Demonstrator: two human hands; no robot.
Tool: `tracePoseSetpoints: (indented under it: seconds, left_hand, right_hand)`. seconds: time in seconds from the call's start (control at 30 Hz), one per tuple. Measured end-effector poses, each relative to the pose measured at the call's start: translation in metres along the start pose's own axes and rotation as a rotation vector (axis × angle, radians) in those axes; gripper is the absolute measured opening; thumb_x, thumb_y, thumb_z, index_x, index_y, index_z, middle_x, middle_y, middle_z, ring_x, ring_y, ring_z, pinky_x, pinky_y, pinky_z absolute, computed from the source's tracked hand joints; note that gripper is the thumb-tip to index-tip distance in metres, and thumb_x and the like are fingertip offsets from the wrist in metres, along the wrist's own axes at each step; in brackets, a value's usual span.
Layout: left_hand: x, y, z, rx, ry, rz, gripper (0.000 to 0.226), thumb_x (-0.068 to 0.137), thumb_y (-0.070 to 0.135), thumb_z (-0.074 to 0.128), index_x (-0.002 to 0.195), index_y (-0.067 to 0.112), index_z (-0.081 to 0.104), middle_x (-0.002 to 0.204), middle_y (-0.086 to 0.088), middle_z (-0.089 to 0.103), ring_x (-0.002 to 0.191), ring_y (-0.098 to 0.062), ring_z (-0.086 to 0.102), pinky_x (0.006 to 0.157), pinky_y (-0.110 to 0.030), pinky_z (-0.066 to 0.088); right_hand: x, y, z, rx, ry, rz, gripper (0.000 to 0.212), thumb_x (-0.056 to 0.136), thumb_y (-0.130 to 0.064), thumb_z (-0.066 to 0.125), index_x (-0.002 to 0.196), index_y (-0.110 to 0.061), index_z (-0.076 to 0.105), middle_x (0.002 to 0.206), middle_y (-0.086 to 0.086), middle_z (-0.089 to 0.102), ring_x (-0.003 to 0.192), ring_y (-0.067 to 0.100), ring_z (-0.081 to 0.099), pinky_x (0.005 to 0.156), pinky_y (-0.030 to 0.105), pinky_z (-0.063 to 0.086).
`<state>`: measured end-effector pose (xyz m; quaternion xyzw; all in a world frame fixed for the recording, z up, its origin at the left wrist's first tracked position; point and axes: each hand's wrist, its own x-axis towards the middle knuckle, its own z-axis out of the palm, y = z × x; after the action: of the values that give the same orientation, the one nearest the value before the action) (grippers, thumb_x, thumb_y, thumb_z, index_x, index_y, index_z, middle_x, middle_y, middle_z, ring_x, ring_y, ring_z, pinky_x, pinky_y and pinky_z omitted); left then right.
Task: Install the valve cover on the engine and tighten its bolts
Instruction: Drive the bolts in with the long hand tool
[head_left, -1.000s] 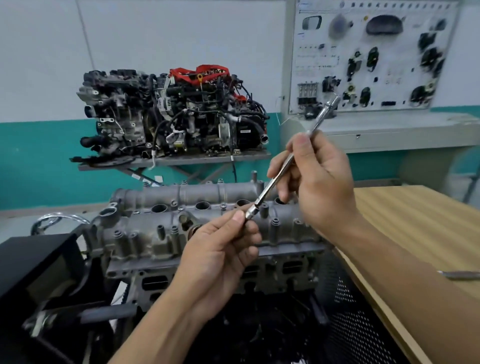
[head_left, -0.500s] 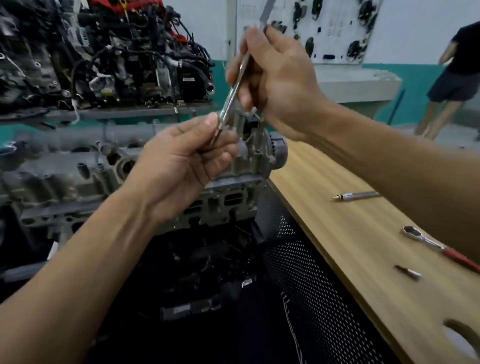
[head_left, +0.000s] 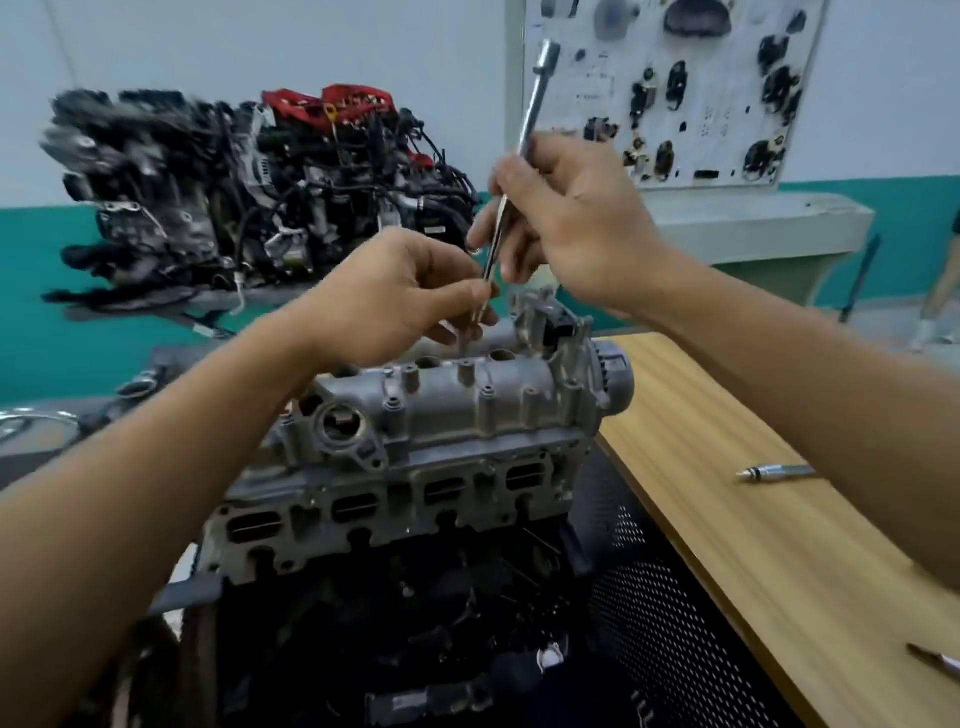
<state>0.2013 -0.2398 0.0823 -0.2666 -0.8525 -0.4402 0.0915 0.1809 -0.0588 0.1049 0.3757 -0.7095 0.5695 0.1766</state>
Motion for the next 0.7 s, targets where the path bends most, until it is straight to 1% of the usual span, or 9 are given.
tracePoseSetpoints:
  seconds: [0.07,0.13,0.17,0.23,0.3,0.43,0.53,0.6,0.7]
  left_hand:
    - [0.015,0.001,-0.017,0.208,-0.030,0.026,0.012,0.097,0.019,0.066,0.091,0.015,0.075,0.078,0.001,0.077,0.070,-0.005,0.071,0.066,-0.018,0.057]
    - [0.026,-0.003,-0.022,0.259,-0.070,0.029,0.011,0.095,0.018,0.070,0.085,0.019,0.075,0.071,0.007,0.076,0.064,0.000,0.069,0.061,-0.014,0.055]
    - [0.032,-0.007,-0.022,0.271,-0.082,0.025,0.010,0.095,0.017,0.071,0.086,0.017,0.076,0.071,0.007,0.076,0.063,-0.001,0.070,0.060,-0.015,0.056]
    - [0.044,-0.020,-0.017,0.273,-0.068,0.008,0.009,0.094,0.016,0.072,0.093,0.008,0.077,0.076,0.001,0.078,0.067,-0.006,0.073,0.063,-0.020,0.060]
    - [0.056,-0.036,-0.010,0.241,-0.032,-0.024,0.013,0.094,0.014,0.072,0.096,0.003,0.077,0.083,-0.007,0.079,0.071,-0.011,0.075,0.065,-0.024,0.062]
    - [0.071,-0.064,-0.001,0.179,-0.046,-0.109,0.011,0.092,0.014,0.074,0.089,0.004,0.076,0.081,-0.007,0.079,0.080,-0.022,0.077,0.066,-0.026,0.062]
    - [0.075,-0.078,0.001,0.158,-0.063,-0.139,0.012,0.090,0.011,0.076,0.086,0.001,0.076,0.080,-0.011,0.079,0.081,-0.029,0.077,0.073,-0.036,0.065]
    - [0.076,-0.084,0.002,0.156,-0.070,-0.135,0.009,0.089,0.010,0.077,0.084,0.003,0.076,0.077,-0.007,0.079,0.077,-0.025,0.077,0.075,-0.038,0.064]
    - [0.077,-0.089,0.002,0.123,-0.085,-0.116,0.010,0.088,0.009,0.077,0.080,0.006,0.075,0.073,-0.005,0.078,0.067,-0.017,0.075,0.066,-0.028,0.062]
  right_hand:
    - [0.014,0.009,0.005,-0.039,0.020,0.012,0.023,0.105,-0.016,0.046,0.088,-0.003,0.055,0.069,0.008,0.073,0.042,0.021,0.060,0.042,0.028,0.048]
    - [0.022,0.021,0.007,-0.063,0.051,0.008,0.025,0.104,-0.016,0.048,0.087,-0.001,0.058,0.067,0.006,0.072,0.041,0.018,0.059,0.042,0.029,0.048]
    - [0.025,0.028,0.008,-0.085,0.057,0.000,0.026,0.103,-0.016,0.049,0.087,0.001,0.058,0.067,0.006,0.072,0.041,0.018,0.059,0.043,0.032,0.048]
    - [0.031,0.042,0.010,-0.141,0.053,-0.013,0.031,0.103,-0.016,0.050,0.086,0.008,0.058,0.067,0.005,0.071,0.041,0.018,0.059,0.044,0.034,0.048]
    - [0.038,0.055,0.009,-0.202,0.046,0.000,0.034,0.102,-0.016,0.051,0.084,0.011,0.058,0.066,0.004,0.071,0.041,0.018,0.059,0.042,0.028,0.047]
    - [0.048,0.077,0.010,-0.334,-0.023,0.071,0.034,0.101,-0.016,0.052,0.080,0.009,0.061,0.071,0.009,0.073,0.046,0.016,0.063,0.049,0.021,0.048]
    - [0.050,0.091,0.010,-0.341,-0.080,0.104,0.035,0.102,-0.018,0.051,0.080,0.007,0.062,0.072,0.007,0.074,0.049,0.017,0.065,0.049,0.018,0.048]
    - [0.051,0.097,0.010,-0.324,-0.098,0.108,0.034,0.102,-0.017,0.051,0.080,0.006,0.063,0.071,0.006,0.073,0.049,0.017,0.066,0.049,0.017,0.047]
    - [0.052,0.103,0.010,-0.264,-0.085,0.117,0.031,0.102,-0.015,0.051,0.082,0.006,0.062,0.069,0.005,0.073,0.047,0.016,0.064,0.048,0.020,0.049]
